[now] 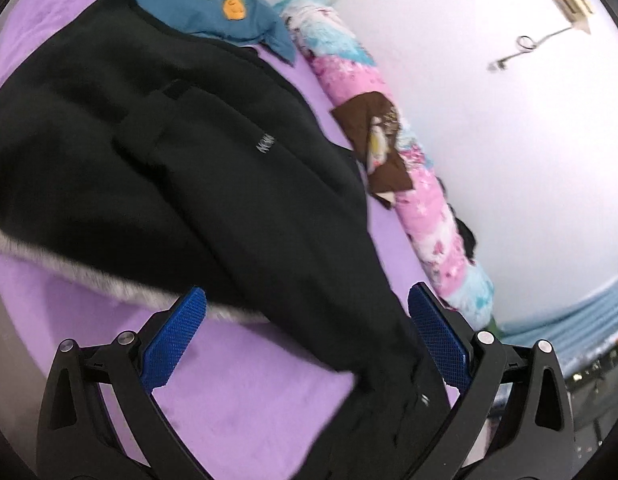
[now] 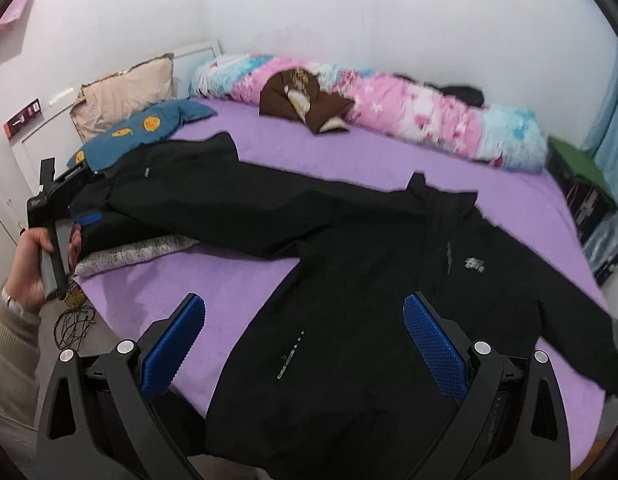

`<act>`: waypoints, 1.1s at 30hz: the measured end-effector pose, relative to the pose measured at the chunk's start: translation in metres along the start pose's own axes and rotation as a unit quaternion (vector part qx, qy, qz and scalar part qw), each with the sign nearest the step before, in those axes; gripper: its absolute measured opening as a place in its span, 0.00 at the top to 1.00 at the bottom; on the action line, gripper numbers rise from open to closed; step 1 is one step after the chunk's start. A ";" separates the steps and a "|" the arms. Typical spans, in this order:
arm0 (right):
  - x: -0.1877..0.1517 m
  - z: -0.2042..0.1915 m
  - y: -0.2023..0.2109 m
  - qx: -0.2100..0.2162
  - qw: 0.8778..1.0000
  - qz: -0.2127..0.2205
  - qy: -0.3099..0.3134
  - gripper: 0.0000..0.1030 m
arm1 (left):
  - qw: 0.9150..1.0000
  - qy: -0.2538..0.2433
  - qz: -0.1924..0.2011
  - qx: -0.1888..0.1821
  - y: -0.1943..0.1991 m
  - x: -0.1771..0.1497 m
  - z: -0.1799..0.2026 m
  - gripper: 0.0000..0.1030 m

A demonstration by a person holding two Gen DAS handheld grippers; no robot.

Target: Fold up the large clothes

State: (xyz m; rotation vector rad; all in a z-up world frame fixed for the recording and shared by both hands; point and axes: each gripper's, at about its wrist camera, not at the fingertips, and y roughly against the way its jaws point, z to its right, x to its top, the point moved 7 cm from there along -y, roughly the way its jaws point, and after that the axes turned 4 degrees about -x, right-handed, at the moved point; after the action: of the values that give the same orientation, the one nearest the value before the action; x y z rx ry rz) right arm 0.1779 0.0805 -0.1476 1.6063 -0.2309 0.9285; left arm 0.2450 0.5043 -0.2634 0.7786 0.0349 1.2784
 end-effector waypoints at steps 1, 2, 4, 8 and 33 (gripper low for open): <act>-0.002 0.001 -0.009 0.007 1.000 -0.011 -0.007 0.05 | 1.000 0.005 -0.007 0.008 -0.010 0.006 -0.009 0.06; -0.006 0.003 -0.021 0.011 0.999 -0.027 -0.014 0.05 | 1.000 0.011 -0.009 0.011 -0.018 0.013 -0.017 0.06; -0.010 0.005 -0.034 0.013 0.999 -0.043 -0.022 0.05 | 1.000 0.020 -0.014 0.006 -0.029 0.023 -0.028 0.06; -0.016 0.010 -0.050 0.007 0.998 -0.053 -0.024 0.05 | 0.999 0.035 -0.010 0.013 -0.044 0.043 -0.047 0.06; 0.040 -0.021 -0.071 0.008 0.999 0.024 0.036 0.05 | 0.995 0.093 0.021 0.020 -0.040 0.057 -0.086 0.79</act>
State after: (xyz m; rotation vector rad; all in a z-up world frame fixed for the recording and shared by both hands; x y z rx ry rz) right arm 0.2388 0.1319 -0.1735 1.5859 -0.2133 1.0255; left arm 0.2598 0.5936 -0.3270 0.6959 0.1951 1.3904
